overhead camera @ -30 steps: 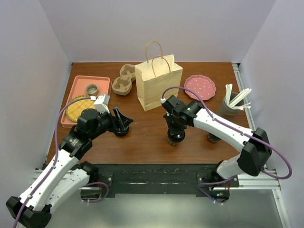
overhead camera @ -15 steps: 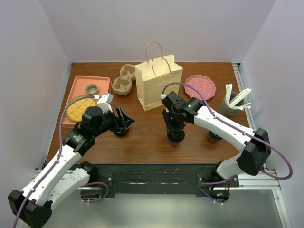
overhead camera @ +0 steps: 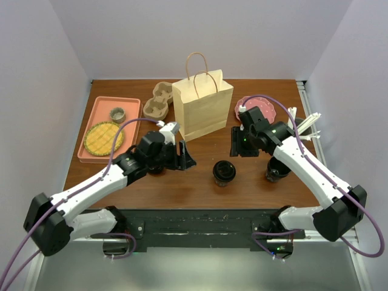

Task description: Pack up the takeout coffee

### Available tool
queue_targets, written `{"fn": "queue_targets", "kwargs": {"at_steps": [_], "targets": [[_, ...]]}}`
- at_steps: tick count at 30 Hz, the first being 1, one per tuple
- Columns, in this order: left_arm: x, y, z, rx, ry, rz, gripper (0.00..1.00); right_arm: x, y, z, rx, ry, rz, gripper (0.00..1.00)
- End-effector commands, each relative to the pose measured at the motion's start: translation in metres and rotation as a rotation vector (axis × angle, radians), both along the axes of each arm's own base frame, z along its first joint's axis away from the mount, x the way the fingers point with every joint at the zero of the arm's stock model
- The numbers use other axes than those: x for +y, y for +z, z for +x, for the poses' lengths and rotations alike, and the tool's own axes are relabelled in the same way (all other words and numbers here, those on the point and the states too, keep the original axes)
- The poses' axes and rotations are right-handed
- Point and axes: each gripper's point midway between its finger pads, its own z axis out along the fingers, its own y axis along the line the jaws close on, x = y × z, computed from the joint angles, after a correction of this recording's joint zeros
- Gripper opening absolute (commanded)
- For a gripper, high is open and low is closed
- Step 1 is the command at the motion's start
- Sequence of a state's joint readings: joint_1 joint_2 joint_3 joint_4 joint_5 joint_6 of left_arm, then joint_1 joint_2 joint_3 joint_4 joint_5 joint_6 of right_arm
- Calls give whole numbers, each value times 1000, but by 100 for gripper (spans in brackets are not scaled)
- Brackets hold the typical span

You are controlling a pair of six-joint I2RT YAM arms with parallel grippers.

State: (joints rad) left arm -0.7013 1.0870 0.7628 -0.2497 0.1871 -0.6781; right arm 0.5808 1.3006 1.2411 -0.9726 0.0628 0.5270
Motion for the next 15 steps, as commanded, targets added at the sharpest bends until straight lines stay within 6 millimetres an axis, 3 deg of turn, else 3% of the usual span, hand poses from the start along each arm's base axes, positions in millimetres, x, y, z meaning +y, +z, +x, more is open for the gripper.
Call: {"fn": "queue_targets", "kwargs": {"at_steps": [1, 7, 15], "targets": [[-47, 36, 12, -71, -63, -156, 66, -2, -13, -1, 51, 40, 67, 53], [-82, 22, 17, -39, -142, -170, 66, 4, -28, -11, 111, 134, 151, 60], [-101, -2, 16, 25, -181, -167, 61, 5, -46, -18, 161, 189, 183, 62]]}}
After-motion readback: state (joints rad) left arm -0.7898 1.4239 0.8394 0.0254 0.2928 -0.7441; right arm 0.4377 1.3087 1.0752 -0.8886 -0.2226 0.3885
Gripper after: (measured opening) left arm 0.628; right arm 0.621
